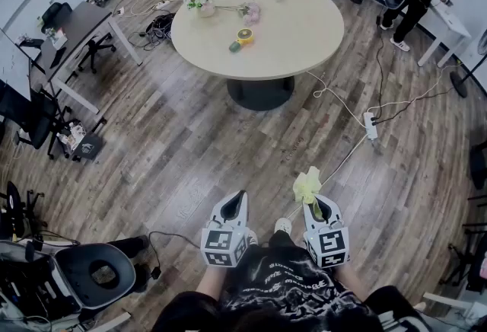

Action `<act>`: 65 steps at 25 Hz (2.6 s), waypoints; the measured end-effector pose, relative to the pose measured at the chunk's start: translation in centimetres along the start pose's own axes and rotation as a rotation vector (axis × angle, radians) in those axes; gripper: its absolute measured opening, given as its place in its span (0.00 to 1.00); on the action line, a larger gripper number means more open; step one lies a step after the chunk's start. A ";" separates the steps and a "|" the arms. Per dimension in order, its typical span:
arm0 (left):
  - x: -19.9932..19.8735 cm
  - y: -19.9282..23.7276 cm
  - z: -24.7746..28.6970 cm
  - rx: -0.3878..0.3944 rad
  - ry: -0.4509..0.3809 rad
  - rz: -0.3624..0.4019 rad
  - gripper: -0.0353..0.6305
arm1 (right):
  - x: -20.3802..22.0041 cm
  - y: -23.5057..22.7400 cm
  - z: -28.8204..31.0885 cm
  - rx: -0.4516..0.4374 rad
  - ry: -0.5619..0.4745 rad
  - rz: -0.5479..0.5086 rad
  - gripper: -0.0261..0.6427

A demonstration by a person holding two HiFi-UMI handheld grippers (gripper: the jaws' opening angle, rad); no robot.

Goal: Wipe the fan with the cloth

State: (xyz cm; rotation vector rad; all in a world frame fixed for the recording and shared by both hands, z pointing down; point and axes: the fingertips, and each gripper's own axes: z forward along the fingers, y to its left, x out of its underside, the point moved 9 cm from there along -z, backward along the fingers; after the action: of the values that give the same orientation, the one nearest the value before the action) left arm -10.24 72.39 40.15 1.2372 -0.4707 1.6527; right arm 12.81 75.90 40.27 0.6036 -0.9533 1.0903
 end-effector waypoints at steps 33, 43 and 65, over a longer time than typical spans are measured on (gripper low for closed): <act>-0.6 -4.7 4.1 0.004 -0.040 -0.040 0.57 | -1.5 -6.5 1.1 -0.092 -0.098 -0.079 0.12; -2.3 -2.5 8.6 0.019 -0.050 -0.087 0.57 | -3.1 -8.5 5.1 -0.072 -0.083 -0.063 0.12; -12.8 18.6 21.1 0.184 -0.007 0.004 0.57 | -12.8 -3.2 25.6 0.050 -0.055 -0.021 0.12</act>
State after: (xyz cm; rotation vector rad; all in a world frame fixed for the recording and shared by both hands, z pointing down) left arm -15.68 42.05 41.75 1.3777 -0.3309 1.7256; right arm 5.15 48.16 41.58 0.6856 -0.9674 1.0865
